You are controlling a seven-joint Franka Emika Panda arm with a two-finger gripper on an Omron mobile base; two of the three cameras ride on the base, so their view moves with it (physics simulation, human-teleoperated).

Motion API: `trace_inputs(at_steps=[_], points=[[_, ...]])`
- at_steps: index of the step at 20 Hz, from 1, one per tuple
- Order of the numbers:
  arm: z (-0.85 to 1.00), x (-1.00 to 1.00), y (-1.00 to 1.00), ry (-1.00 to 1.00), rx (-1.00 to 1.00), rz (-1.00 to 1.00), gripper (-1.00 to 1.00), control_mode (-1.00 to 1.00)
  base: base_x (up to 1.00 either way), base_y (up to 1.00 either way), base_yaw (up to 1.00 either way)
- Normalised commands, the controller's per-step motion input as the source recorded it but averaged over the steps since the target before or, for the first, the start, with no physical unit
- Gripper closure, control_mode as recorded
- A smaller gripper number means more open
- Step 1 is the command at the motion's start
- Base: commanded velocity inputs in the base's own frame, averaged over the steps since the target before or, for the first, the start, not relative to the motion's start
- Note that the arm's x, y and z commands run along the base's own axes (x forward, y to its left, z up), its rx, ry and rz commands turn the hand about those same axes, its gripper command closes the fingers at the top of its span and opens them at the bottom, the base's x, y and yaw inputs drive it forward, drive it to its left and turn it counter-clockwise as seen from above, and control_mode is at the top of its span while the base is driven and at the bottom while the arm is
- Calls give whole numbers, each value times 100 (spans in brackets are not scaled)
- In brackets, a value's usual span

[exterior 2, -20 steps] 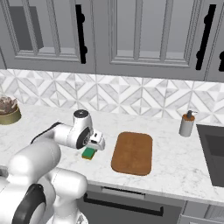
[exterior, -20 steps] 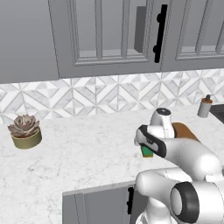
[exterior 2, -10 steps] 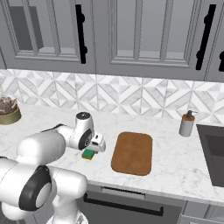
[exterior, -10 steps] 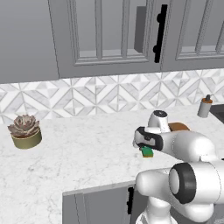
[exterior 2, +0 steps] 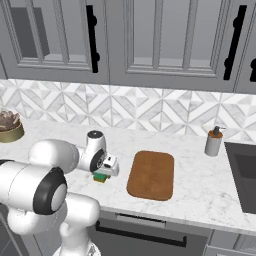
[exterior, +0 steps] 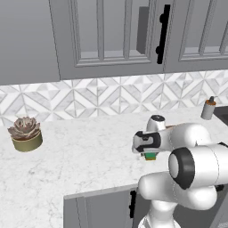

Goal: Pick up the sponge from the counter and clean the cutting board by briefly scrubbing or pressing down on the cutting board. Once finished, release the sponge.

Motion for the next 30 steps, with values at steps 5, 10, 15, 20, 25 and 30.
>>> trace_inputs(at_steps=[5, 10, 15, 20, 25, 30], points=[[-44, -38, 3, -2, 2, 0, 100, -100, 0, 0, 0], [44, 8, -55, 0, 17, 0, 100, -100, 0, 0, 0], [90, 41, -43, 0, 10, 6, 100, -100, 0, 0, 0], [38, 67, -48, 0, -7, 16, 100, -100, 0, 0, 0], [0, 15, -49, 0, -20, 20, 100, -100, 0, 0, 0], [-7, 2, -33, 0, -10, 11, 100, -100, 0, 0, 0]])
